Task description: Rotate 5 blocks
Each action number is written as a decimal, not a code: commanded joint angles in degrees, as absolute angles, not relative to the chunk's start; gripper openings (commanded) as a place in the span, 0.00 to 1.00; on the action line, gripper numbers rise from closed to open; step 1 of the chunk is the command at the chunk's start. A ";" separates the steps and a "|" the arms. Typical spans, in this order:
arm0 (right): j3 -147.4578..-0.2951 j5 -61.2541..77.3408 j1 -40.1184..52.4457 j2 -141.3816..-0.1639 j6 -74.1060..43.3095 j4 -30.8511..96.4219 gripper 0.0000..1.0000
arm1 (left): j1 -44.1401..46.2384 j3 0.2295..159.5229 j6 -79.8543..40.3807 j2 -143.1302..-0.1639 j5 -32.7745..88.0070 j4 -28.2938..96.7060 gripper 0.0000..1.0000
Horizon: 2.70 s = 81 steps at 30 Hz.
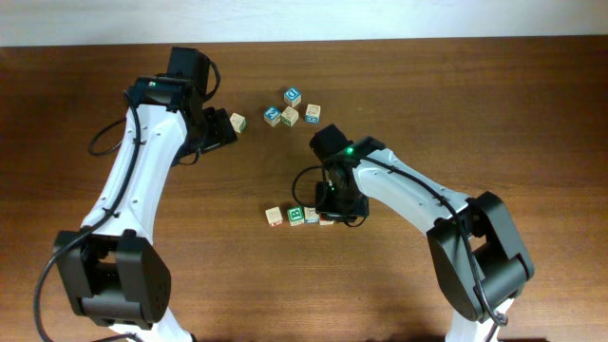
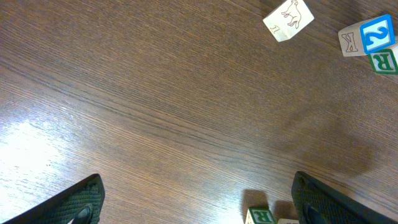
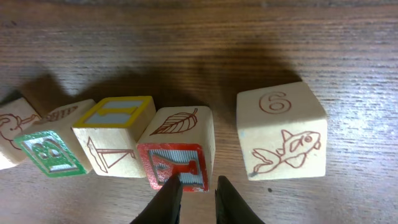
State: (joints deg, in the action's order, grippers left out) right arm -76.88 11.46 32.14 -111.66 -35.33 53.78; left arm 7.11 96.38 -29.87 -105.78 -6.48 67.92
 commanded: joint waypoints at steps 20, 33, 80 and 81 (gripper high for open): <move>-76.82 17.91 32.71 -113.06 -24.77 50.09 0.20 | 7.86 96.44 -30.39 -106.02 -5.39 68.01 0.96; -89.06 20.32 31.11 -112.86 -18.76 60.12 0.30 | 12.95 96.42 -30.37 -106.02 -5.45 69.08 1.00; -78.67 18.59 25.39 -112.97 -21.89 56.47 0.24 | 12.99 96.42 -29.93 -106.02 -8.43 71.48 0.99; -80.05 17.93 24.77 -112.97 -21.26 57.93 0.24 | 12.97 96.42 -29.91 -106.02 -8.43 71.59 0.99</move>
State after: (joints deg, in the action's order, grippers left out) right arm -76.75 19.46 26.28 -113.16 -22.44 55.79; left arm 13.10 96.36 -29.85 -105.78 -8.40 71.11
